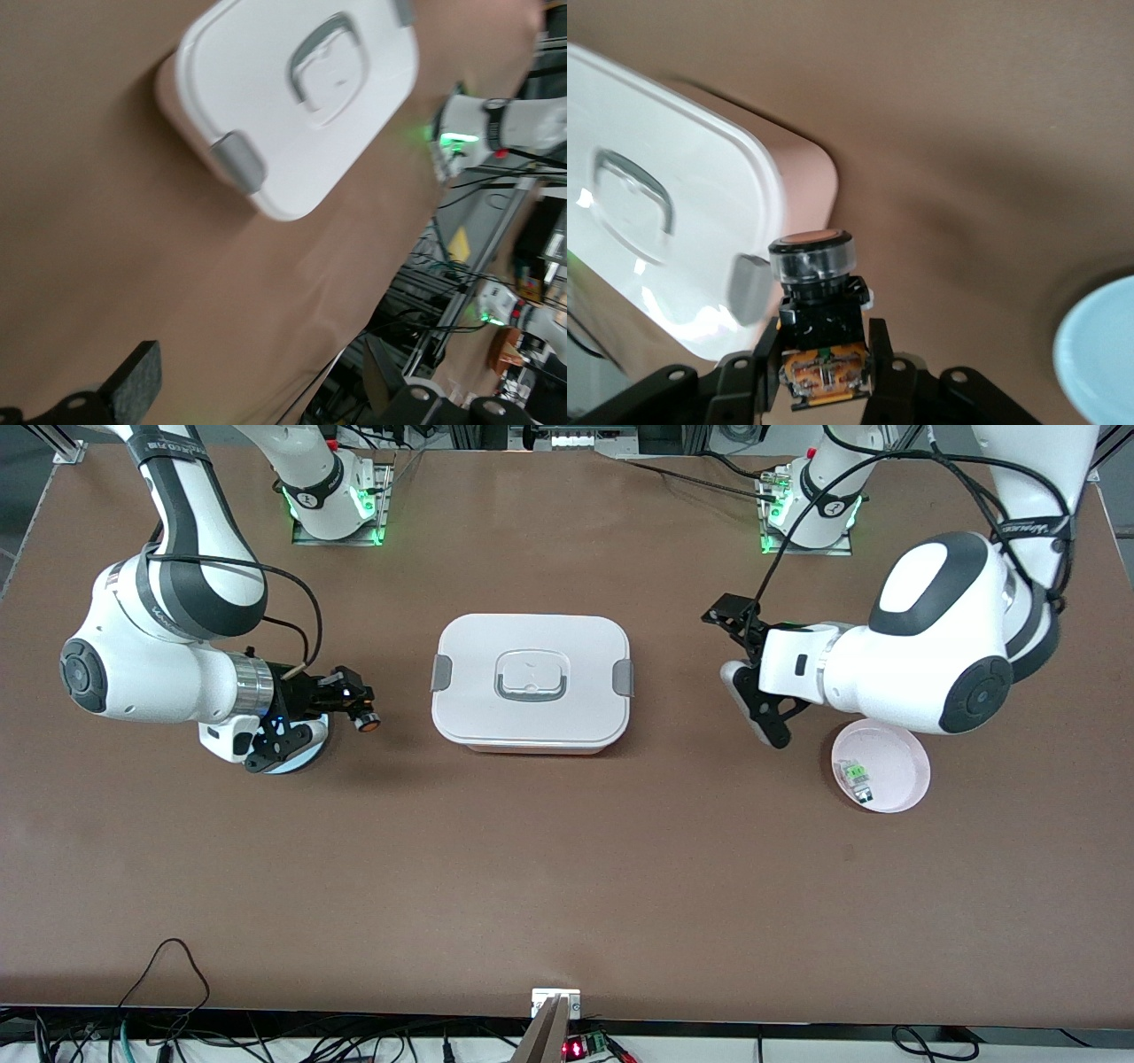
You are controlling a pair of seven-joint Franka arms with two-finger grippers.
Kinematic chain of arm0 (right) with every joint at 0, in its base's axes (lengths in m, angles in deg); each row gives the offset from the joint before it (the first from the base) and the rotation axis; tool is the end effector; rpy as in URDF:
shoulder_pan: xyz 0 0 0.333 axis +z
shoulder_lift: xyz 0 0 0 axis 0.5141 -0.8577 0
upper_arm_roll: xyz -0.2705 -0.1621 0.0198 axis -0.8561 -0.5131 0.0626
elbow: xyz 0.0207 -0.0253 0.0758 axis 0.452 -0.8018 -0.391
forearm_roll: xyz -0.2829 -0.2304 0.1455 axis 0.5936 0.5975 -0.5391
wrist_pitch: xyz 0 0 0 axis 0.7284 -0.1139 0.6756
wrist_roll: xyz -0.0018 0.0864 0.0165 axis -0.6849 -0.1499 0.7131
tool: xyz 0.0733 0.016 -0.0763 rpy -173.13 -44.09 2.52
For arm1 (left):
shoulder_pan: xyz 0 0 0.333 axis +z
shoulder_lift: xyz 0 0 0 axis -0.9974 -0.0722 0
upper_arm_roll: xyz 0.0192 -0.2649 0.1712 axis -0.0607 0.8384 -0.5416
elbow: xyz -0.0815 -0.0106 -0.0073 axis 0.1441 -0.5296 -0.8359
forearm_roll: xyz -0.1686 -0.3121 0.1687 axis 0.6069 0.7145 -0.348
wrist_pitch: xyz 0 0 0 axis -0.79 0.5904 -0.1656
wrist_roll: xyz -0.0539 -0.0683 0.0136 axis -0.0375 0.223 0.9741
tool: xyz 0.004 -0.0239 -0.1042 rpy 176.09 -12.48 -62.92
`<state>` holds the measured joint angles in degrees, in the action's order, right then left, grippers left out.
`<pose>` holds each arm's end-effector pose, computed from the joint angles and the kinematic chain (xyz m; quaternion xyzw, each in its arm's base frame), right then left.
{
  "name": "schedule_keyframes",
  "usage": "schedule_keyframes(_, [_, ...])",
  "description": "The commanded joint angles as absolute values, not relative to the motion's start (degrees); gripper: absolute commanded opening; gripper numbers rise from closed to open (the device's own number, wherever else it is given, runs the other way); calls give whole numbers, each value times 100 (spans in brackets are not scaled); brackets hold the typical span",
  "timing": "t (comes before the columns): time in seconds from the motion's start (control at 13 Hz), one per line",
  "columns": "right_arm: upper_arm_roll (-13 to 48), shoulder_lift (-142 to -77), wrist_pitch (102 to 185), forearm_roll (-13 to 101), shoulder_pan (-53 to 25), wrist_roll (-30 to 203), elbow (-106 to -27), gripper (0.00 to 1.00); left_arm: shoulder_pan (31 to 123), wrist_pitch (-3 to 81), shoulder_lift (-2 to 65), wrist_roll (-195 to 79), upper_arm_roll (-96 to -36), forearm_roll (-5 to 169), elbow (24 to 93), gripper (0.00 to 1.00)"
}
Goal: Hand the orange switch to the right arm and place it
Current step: 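Move the switch over the blue plate while the left gripper withdraws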
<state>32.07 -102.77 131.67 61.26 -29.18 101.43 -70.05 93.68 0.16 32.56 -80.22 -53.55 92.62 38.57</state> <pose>0.5902 0.1349 0.3845 -0.9546 -0.1982 0.1128 0.1917 0.5842 -0.2260 0.4800 0.8893 -0.3134 -0.2054 0.2624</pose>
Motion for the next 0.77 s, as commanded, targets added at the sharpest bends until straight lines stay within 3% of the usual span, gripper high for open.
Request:
schedule_keyframes(0.0, [3273, -10030, 12937, 6675, -3102, 10762, -7078, 24, 9255, -423, 3329, -7377, -5345, 8139, 3372, 100])
schedule_keyframes(0.15, [3273, -10004, 12928, 7096, -3295, 11438, -7096, 24, 9079, -440, 3794, -7078, -5807, 7608, 3554, 100])
schedule_keyframes(0.39, [3282, -9960, 12946, 8106, -3305, 12678, -7131, 24, 8308, -397, 4672, -7059, -7344, 7589, 4424, 100])
schedule_keyframes(0.69, [3282, -9846, 13401, 8741, -3392, 13733, -7604, 24, 8006, 262, 5587, -6726, -7726, 6581, 5329, 100])
